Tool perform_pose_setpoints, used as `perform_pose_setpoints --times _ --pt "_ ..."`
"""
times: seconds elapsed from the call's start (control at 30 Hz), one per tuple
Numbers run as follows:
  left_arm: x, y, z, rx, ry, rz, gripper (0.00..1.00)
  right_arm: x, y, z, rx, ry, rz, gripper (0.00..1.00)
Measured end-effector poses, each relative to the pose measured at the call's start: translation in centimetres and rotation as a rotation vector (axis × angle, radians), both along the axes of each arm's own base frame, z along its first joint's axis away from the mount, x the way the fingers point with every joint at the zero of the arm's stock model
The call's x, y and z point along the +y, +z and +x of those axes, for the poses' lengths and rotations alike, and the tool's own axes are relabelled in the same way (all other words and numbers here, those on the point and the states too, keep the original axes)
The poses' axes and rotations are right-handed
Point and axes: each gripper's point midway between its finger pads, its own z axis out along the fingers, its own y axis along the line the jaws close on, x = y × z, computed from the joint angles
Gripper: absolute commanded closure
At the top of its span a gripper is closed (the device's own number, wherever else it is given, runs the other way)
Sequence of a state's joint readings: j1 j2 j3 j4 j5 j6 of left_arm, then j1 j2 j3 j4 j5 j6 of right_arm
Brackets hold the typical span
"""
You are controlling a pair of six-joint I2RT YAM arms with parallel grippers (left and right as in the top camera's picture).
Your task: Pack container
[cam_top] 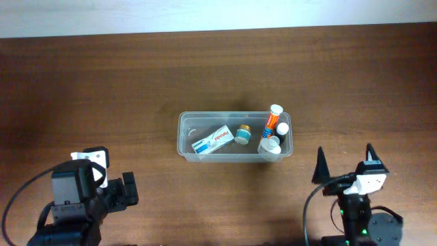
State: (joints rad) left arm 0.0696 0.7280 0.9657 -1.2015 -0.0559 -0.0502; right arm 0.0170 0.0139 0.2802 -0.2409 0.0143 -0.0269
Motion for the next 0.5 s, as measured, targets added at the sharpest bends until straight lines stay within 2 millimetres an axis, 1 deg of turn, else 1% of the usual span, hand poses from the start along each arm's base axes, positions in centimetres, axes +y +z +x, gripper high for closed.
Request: perform_pose_setpoints --times 0.17,0.23,0.3,0.4,0.43,0.5 --pt "0.0 0.0 0.0 0.0 0.0 0.0 0.0 0.0 -1.7 1.4 -0.064 0.001 -0.002 0.02" --pt "0.0 0.0 0.0 0.0 0.0 0.0 0.0 0.0 -3.0 1.8 -0.056 0.0 -0.006 0.02" --pt "0.0 0.0 0.0 0.0 0.0 0.0 0.0 0.1 -5.0 2.2 -0.019 0.001 -0.008 0.02" --pt "0.0 0.0 0.0 0.0 0.0 0.0 0.0 0.2 -8.6 2.4 0.096 0.01 -0.01 0.02" --pt "0.0 0.0 0.0 0.0 0.0 0.0 0.0 0.3 -8.9 2.4 0.106 0.013 -0.01 0.02" --pt "0.0 0.0 0.0 0.002 0.0 0.0 0.0 0.3 -8.9 2.4 0.104 0.016 -0.009 0.02"
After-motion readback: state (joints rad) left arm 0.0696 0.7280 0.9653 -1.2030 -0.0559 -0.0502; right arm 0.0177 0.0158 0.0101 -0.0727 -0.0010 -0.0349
